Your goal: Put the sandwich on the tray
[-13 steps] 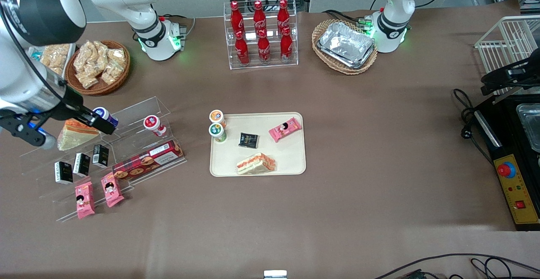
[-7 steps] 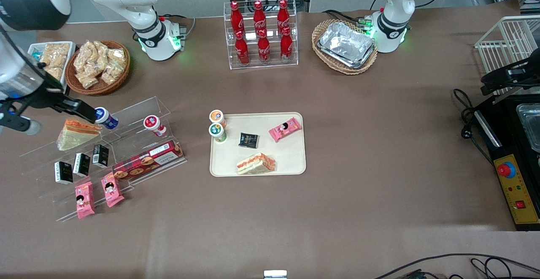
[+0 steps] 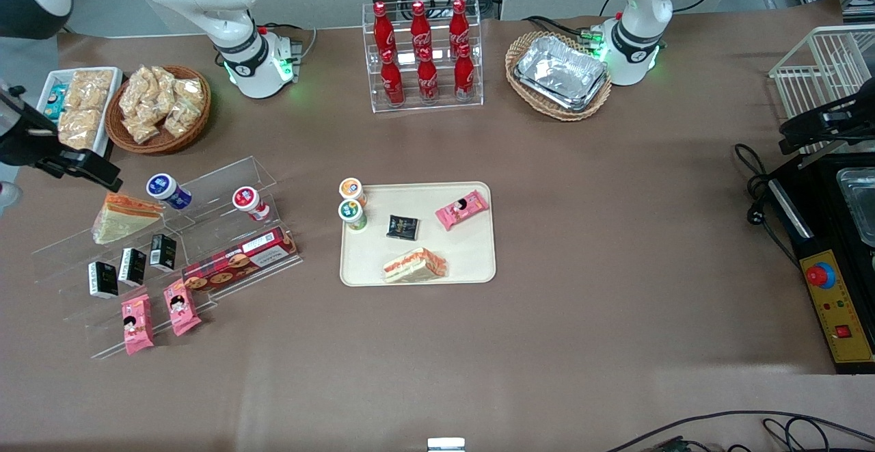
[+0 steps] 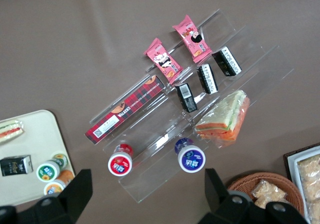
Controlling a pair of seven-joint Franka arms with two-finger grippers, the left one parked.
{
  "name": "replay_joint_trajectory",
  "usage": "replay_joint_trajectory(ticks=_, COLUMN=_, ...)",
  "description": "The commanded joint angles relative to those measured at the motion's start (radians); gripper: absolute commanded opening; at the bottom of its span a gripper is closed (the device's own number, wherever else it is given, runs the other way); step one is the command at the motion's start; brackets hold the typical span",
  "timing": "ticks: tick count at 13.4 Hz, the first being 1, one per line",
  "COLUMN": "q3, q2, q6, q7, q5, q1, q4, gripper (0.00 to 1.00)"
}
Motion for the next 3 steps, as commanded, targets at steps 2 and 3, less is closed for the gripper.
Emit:
replay_joint_trajectory(ticks=2, q3=-0.036, q2=-0.018, q6=0.0, q7=-0.142, q5=0.027, q1=-0.007, q4=-0.014, gripper=1.0)
replay_joint_trajectory(ticks=3, q3=-0.038, q2=-0.019, q6=-0.001, q7=-0.142, q5=0.025, q1=-0.006, q4=-0.015, gripper=1.0)
